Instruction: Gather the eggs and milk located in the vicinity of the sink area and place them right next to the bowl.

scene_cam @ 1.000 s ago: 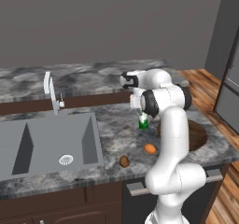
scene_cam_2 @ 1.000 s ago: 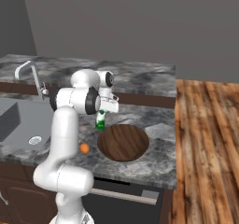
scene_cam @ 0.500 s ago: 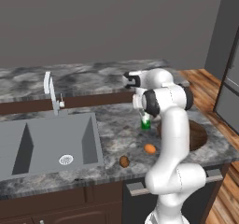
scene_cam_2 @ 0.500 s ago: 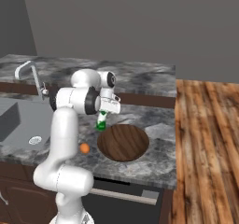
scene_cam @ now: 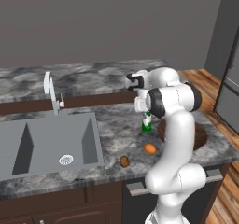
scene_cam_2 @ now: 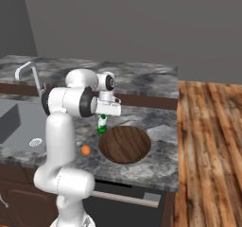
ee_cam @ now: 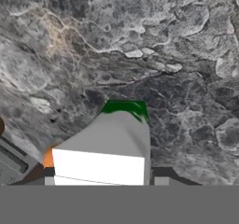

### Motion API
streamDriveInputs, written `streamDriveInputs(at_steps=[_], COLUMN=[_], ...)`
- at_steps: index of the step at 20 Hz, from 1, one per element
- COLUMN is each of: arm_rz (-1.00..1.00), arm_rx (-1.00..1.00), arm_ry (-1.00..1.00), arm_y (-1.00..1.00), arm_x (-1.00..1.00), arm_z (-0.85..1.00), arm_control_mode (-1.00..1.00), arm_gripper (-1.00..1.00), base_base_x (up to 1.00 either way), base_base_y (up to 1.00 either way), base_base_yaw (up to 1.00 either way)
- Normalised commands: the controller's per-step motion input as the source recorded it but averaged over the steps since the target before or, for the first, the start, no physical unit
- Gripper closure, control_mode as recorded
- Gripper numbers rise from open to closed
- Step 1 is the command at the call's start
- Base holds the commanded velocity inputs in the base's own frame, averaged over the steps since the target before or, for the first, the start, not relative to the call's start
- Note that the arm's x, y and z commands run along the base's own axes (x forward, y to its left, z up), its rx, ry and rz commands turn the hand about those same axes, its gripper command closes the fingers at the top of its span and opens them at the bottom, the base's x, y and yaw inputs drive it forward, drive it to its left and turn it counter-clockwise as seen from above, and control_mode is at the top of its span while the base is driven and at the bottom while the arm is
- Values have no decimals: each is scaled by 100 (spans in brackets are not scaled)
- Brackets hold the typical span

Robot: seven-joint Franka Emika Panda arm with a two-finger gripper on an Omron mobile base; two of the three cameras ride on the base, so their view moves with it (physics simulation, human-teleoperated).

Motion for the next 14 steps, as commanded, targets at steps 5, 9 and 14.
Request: streamDriveInputs(at_steps=[5, 9, 14], arm_rz=[0, 0, 0], arm_rx=[-5, 0, 0], arm_ry=[-23, -20, -19], arm_y=[0, 0, 0], arm_x=[4, 0, 0], arm_z=[-1, -7, -15], arm_control_mode=[-100, -100, -100], arm_gripper=[100, 100, 100], base_base_x=[0, 0, 0], base_base_y=[0, 0, 0], base_base_yaw=[0, 0, 0])
